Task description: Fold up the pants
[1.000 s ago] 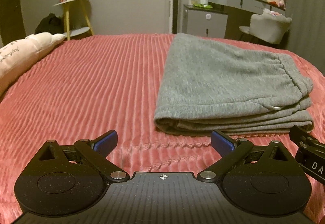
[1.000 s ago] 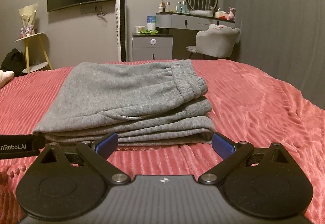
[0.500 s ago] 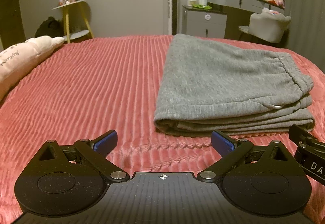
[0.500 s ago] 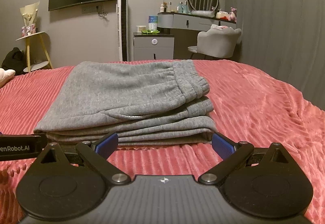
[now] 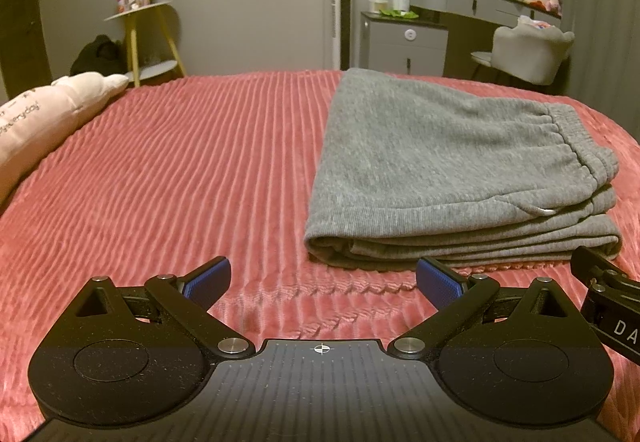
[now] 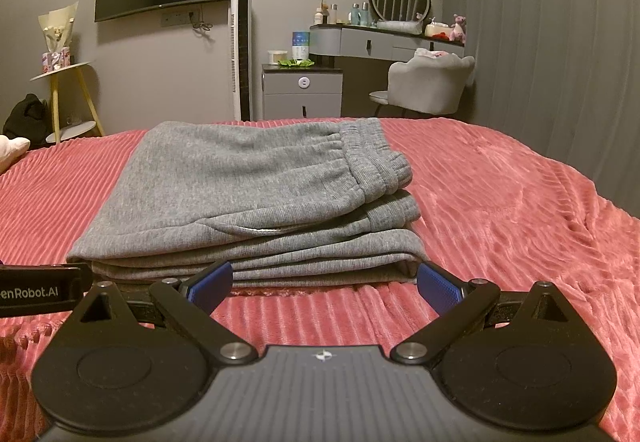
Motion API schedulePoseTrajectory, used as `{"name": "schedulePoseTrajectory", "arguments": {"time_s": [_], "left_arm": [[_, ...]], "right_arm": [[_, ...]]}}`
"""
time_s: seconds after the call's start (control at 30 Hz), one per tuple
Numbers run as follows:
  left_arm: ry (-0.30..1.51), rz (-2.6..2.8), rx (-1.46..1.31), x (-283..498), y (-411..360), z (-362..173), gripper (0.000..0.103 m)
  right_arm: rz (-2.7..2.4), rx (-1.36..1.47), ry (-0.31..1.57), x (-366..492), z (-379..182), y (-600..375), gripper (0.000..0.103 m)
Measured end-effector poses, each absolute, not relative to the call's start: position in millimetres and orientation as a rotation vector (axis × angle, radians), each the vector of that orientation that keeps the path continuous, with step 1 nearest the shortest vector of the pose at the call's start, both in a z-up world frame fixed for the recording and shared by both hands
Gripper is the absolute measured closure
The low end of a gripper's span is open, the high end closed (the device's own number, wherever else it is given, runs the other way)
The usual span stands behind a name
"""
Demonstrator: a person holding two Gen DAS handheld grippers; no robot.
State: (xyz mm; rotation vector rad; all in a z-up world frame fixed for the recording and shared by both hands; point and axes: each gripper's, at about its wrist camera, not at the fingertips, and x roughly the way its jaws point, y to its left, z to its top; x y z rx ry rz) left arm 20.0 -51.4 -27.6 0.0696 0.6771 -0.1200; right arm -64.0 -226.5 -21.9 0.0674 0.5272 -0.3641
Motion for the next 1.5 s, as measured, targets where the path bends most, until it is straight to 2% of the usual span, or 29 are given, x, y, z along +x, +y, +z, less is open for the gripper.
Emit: {"name": "schedulePoseTrajectory", "arguments": {"time_s": [1.5], "left_arm": [[0.661, -0.113, 0.082, 18.8, -53.0, -27.3, 0.000]], "right_arm": [[-0.364, 0.069, 0.520, -65.3, -19.9, -226.5, 0.004]]}}
